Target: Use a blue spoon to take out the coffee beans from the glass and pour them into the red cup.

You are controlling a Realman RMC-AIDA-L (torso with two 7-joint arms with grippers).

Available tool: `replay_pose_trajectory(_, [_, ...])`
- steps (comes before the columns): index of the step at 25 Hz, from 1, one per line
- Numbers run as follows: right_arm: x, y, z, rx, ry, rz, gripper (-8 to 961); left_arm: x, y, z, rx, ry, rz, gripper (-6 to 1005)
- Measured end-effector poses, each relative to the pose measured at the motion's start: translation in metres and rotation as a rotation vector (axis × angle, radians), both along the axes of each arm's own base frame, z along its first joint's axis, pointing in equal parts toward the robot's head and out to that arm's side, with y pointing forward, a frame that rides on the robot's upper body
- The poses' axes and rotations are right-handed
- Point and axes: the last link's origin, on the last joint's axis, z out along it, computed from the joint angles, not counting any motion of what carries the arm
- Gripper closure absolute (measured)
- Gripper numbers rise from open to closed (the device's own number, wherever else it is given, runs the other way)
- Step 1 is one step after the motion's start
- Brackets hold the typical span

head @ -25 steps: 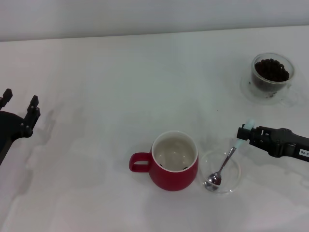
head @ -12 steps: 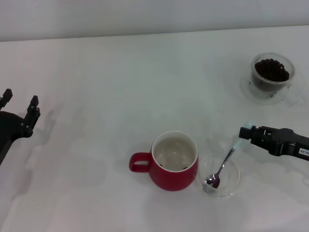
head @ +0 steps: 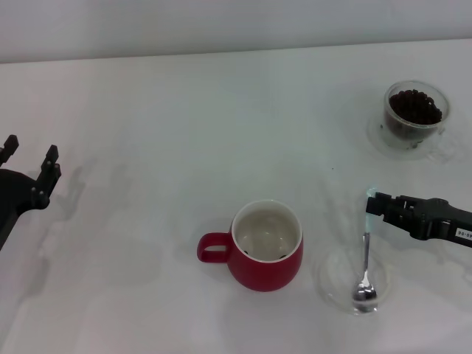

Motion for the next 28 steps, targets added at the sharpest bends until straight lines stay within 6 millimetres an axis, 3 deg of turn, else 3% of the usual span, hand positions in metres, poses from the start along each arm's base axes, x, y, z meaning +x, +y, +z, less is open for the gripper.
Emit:
replay_pose_trajectory(17, [-0.002,0.002,0.006,0.017,0.017,0.013,692,0.001,0.002,-0.001,-0.004,0.002,0.001,392])
replay_pose_trajectory(28, [0.012,0.012,0.040,0.323,-0.043,0.005,692,0.000,0.002,0.001,0.005,-0.003,0.006,391])
